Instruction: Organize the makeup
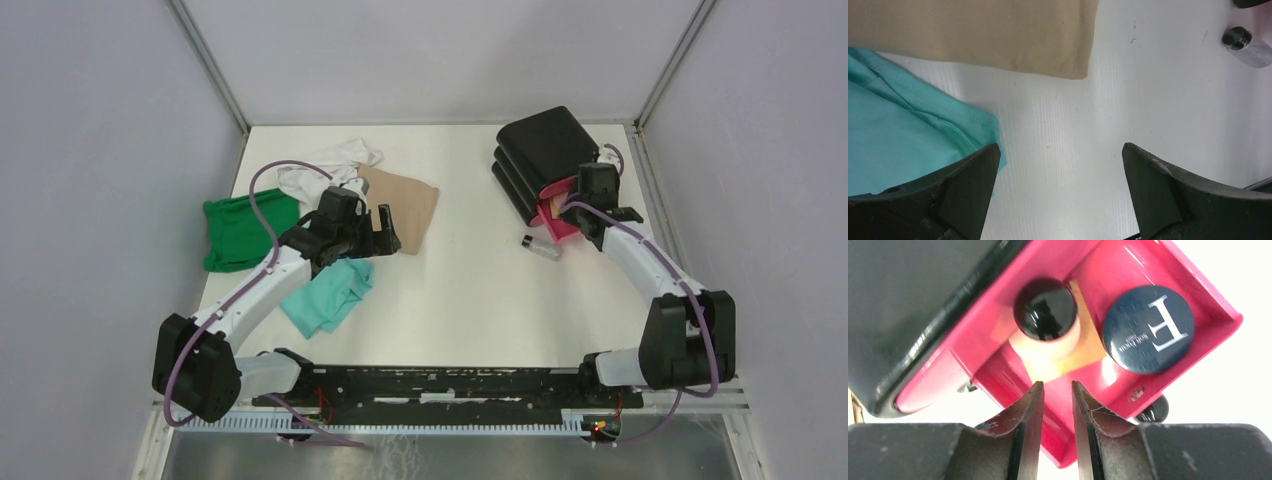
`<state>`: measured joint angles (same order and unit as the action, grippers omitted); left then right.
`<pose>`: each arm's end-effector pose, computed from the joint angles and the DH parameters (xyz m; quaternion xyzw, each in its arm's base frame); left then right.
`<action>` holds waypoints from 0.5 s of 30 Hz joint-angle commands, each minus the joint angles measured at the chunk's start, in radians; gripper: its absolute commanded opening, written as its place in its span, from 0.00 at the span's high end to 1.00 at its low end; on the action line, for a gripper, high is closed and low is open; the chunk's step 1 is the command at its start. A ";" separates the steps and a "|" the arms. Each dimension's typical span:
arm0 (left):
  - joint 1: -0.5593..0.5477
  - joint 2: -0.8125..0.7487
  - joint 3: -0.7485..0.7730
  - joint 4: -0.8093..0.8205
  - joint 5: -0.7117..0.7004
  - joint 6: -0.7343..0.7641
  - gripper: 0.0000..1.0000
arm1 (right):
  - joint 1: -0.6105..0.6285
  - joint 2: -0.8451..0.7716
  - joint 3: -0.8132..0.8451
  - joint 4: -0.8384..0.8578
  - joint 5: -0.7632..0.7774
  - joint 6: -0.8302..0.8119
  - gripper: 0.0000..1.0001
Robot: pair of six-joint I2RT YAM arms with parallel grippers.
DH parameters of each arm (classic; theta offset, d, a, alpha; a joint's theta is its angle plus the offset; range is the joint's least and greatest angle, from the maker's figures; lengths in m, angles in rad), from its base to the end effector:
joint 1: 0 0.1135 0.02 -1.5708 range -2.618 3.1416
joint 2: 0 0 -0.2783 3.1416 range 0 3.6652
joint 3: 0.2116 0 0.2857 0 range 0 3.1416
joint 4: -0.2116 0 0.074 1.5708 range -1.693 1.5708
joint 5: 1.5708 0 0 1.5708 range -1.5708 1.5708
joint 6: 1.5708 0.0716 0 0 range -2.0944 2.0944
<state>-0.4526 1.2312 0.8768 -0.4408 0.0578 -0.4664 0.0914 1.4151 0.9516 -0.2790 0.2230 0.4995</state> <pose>0.2787 -0.1401 0.2314 0.0045 0.9254 -0.1916 0.3269 0.3594 0.0170 0.2200 0.2282 0.8818 0.0190 0.4122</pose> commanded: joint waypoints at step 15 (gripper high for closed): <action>0.007 -0.023 -0.006 0.039 0.018 0.021 0.01 | 0.001 -0.017 -0.075 0.107 0.050 0.049 0.66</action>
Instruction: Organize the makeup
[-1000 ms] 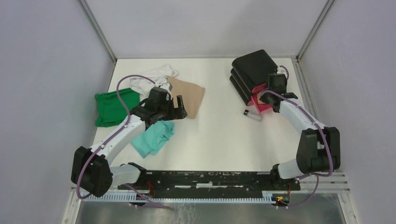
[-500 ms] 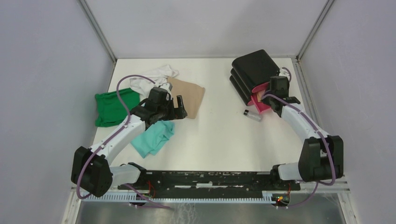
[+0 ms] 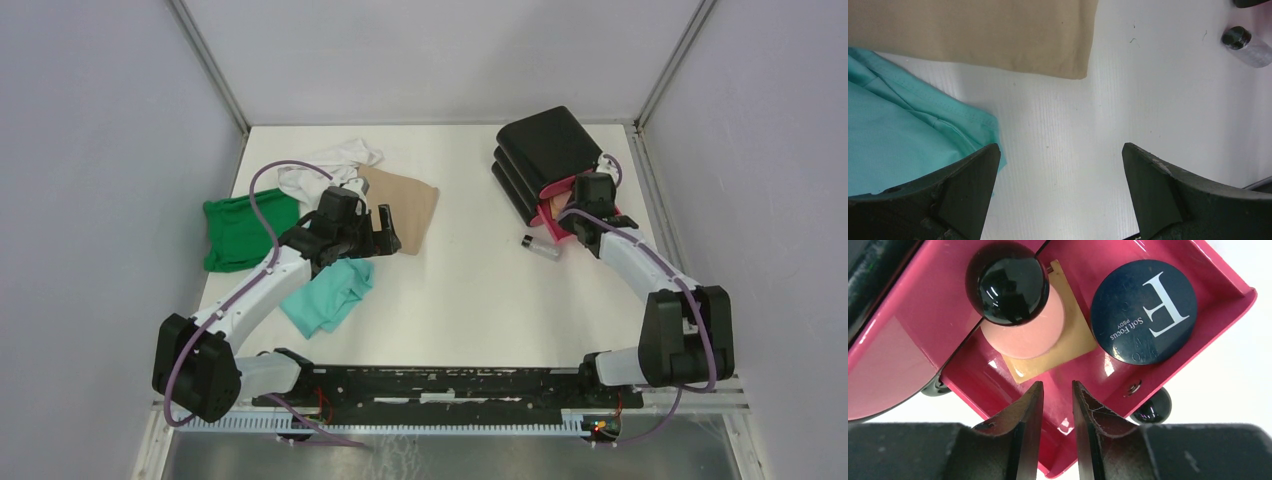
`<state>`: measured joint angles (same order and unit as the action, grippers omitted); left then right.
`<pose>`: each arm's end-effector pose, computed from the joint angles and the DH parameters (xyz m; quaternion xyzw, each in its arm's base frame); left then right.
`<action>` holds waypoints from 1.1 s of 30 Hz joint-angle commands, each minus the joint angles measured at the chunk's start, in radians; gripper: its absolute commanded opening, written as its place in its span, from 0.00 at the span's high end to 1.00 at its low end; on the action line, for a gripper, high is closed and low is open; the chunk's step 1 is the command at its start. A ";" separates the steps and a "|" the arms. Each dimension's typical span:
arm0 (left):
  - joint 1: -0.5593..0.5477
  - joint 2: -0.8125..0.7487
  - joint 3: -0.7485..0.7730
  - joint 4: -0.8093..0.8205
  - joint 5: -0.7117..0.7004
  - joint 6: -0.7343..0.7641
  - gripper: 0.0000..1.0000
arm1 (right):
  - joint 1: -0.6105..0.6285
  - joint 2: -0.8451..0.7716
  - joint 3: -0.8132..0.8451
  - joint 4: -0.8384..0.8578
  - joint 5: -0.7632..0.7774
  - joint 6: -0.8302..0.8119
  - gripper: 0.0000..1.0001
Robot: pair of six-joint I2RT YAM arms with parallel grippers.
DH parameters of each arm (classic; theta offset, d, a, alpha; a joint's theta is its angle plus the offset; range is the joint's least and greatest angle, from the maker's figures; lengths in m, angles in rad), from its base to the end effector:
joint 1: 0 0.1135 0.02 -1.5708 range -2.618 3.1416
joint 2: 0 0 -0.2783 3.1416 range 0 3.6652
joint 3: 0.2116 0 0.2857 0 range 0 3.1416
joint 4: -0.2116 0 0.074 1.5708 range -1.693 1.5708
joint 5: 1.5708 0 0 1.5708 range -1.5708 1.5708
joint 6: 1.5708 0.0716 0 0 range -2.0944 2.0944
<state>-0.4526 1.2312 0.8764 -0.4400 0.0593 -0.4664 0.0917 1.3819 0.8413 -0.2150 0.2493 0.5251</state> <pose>0.2787 -0.1402 0.2313 0.0048 0.9253 -0.1923 0.3268 0.3427 0.0138 0.1962 0.2440 0.8790 0.0106 0.4094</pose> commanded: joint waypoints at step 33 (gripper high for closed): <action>0.006 -0.103 -0.042 0.106 0.096 0.011 0.01 | -0.239 -0.345 -0.027 -0.230 -0.049 0.091 0.55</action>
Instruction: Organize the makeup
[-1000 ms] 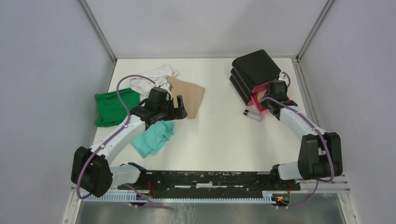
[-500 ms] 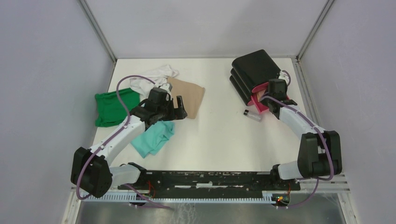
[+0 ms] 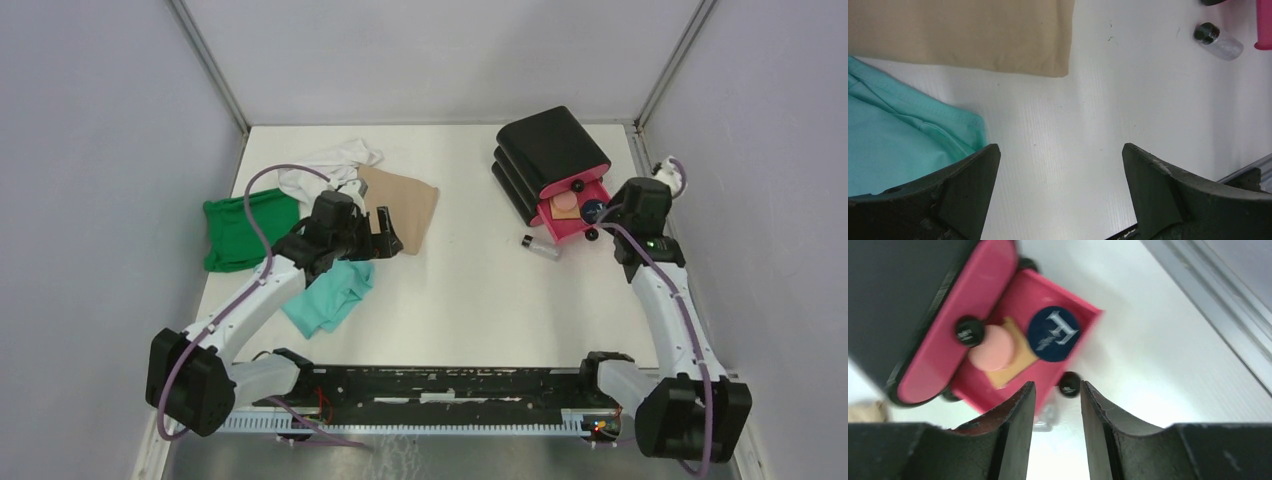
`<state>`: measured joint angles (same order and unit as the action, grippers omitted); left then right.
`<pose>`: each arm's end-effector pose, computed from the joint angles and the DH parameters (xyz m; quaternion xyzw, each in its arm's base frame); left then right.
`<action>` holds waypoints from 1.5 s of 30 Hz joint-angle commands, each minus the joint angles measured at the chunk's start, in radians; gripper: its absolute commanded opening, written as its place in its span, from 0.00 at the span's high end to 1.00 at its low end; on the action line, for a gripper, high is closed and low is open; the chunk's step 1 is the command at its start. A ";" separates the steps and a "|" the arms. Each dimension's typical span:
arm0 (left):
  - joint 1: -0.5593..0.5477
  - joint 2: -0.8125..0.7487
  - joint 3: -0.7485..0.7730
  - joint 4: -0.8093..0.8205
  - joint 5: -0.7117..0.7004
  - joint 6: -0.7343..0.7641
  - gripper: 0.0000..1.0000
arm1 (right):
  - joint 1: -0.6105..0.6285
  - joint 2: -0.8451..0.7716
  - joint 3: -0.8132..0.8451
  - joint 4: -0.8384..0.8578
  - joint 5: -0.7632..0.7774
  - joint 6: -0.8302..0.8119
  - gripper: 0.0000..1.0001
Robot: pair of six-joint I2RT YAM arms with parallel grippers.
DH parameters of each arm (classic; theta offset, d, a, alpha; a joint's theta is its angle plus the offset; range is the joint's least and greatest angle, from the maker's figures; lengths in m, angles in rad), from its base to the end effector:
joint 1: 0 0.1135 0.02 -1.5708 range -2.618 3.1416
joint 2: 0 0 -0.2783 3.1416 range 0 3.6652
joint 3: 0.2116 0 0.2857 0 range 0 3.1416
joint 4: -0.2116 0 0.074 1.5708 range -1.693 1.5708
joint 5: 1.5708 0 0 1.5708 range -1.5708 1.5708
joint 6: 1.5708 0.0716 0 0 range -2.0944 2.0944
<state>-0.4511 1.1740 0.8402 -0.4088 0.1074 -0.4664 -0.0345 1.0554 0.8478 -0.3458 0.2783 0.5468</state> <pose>0.2693 -0.1390 0.2372 0.0146 0.9143 -0.2220 0.3385 0.2892 -0.0297 0.2817 0.3126 0.8093 0.0050 0.4973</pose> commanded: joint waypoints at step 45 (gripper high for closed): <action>0.002 -0.152 0.007 -0.029 0.055 0.029 0.01 | -0.431 0.366 -0.118 0.367 -0.585 0.353 0.60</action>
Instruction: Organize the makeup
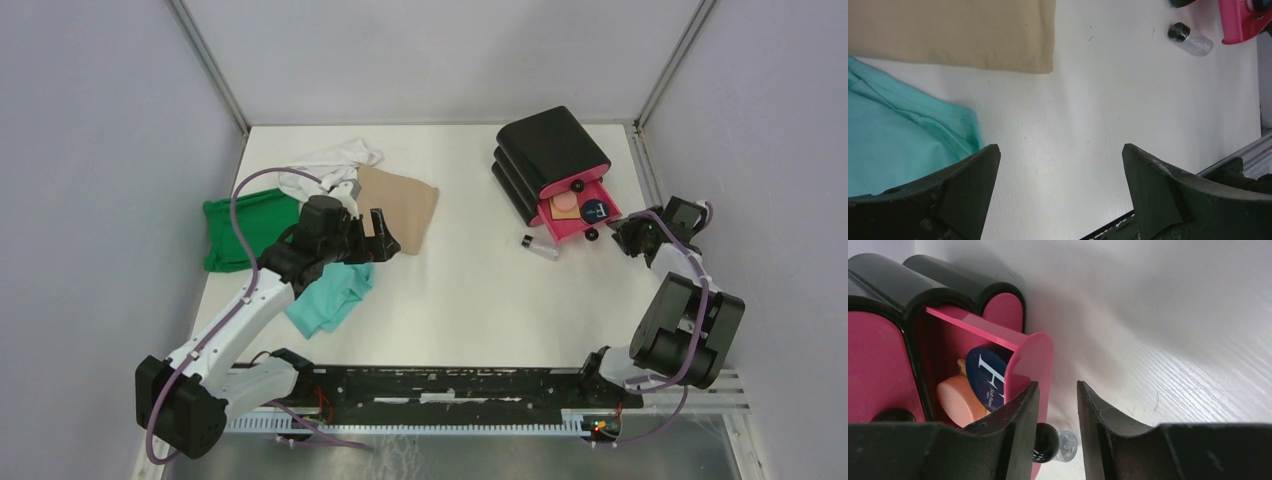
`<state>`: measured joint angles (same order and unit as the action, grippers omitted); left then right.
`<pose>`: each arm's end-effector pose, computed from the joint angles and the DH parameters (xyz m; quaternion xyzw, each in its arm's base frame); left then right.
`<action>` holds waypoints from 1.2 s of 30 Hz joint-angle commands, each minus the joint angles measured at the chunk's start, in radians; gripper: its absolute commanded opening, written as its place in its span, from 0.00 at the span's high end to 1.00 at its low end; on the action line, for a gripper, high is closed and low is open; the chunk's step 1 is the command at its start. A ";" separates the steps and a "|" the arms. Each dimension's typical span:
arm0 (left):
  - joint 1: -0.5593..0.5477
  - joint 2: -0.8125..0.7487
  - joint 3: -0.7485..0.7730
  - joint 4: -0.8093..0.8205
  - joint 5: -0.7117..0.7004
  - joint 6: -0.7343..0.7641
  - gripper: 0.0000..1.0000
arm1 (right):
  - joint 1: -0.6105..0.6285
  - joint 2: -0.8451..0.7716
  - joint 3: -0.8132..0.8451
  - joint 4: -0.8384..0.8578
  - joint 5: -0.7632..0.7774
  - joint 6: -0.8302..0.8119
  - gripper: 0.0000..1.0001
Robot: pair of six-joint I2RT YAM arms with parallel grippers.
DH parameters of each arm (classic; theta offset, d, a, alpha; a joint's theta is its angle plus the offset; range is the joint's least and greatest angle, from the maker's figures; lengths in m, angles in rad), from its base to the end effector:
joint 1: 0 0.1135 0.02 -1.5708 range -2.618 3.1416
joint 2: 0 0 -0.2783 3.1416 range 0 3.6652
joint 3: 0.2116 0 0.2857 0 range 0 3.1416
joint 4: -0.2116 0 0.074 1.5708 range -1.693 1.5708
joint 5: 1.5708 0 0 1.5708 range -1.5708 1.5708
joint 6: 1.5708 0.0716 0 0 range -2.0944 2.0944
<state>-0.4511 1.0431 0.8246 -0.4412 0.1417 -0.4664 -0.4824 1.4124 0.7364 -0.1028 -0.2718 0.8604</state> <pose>0.2476 -0.1312 0.2632 0.0243 0.8960 -0.2513 0.3653 0.3042 -0.1376 0.1599 0.5277 0.7482 0.1946 0.3519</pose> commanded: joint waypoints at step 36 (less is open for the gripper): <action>0.002 -0.022 -0.020 0.036 -0.022 -0.008 0.01 | 0.292 0.223 0.184 0.306 -0.004 0.120 0.67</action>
<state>-0.4511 1.0401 0.8097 -0.4404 0.1326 -0.4667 -0.2119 1.5841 0.8516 0.1398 -0.2714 0.9691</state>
